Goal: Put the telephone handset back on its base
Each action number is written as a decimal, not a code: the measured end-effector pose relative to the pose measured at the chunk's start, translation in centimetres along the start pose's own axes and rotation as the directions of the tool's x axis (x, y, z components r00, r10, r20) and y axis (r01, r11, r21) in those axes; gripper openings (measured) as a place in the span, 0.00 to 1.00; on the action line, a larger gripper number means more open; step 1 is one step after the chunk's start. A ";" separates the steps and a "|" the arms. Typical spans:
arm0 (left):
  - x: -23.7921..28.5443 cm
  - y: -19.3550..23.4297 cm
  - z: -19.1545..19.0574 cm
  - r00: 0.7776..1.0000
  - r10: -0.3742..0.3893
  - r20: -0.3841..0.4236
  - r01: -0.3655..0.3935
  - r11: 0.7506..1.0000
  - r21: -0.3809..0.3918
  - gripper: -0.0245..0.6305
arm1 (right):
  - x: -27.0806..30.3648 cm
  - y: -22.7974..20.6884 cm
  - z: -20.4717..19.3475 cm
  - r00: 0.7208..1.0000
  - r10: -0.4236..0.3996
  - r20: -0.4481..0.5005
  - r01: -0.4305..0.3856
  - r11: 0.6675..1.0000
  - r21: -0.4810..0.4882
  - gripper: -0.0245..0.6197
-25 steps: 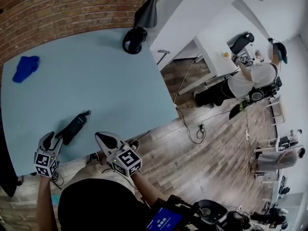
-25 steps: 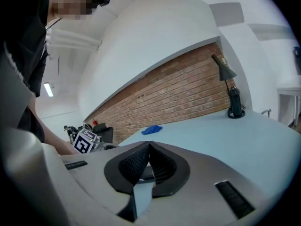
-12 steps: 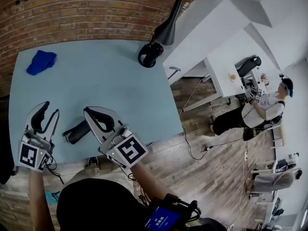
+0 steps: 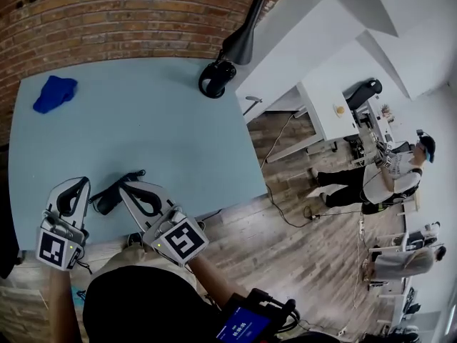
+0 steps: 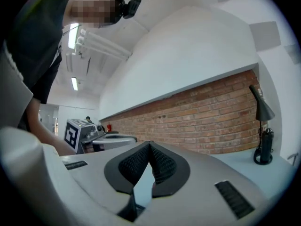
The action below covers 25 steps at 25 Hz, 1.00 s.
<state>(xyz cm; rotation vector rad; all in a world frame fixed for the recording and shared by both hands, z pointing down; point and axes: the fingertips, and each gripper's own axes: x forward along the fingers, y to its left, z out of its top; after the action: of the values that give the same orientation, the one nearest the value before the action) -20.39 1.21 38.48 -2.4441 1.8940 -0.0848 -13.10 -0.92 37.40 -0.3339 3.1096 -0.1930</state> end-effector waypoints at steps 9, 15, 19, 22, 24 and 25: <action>-1.0 -1.5 -9.9 0.985 -0.063 -0.161 0.039 0.989 -0.144 0.08 | -3.1 -1.3 -11.0 0.980 -0.071 -0.185 0.089 0.992 0.091 0.06; -1.7 -1.6 -14.0 0.971 -0.080 -0.225 0.034 0.979 -0.201 0.08 | -3.5 -1.9 -12.6 0.974 -0.090 -0.210 0.114 0.988 0.105 0.06; -1.6 -1.6 -14.7 0.965 -0.090 -0.245 0.041 0.979 -0.198 0.08 | -2.8 -2.0 -12.5 0.972 -0.095 -0.213 0.116 0.990 0.086 0.06; -1.7 -1.2 -15.3 0.962 -0.087 -0.257 0.039 0.982 -0.186 0.08 | -2.1 -2.0 -12.6 0.970 -0.107 -0.219 0.123 0.990 0.065 0.06; -1.8 -0.9 -16.0 0.960 -0.084 -0.267 0.035 0.982 -0.183 0.08 | -1.8 -1.9 -12.7 0.970 -0.109 -0.217 0.126 0.990 0.067 0.06; -1.9 -0.8 -16.2 0.959 -0.085 -0.272 0.034 0.982 -0.184 0.08 | -1.7 -1.8 -12.6 0.970 -0.110 -0.216 0.128 0.989 0.069 0.06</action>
<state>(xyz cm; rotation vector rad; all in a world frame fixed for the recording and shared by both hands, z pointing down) -21.22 3.14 54.71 -2.7362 2.0136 -0.2903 -11.32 -0.80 50.12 -0.5328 3.2791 -0.3810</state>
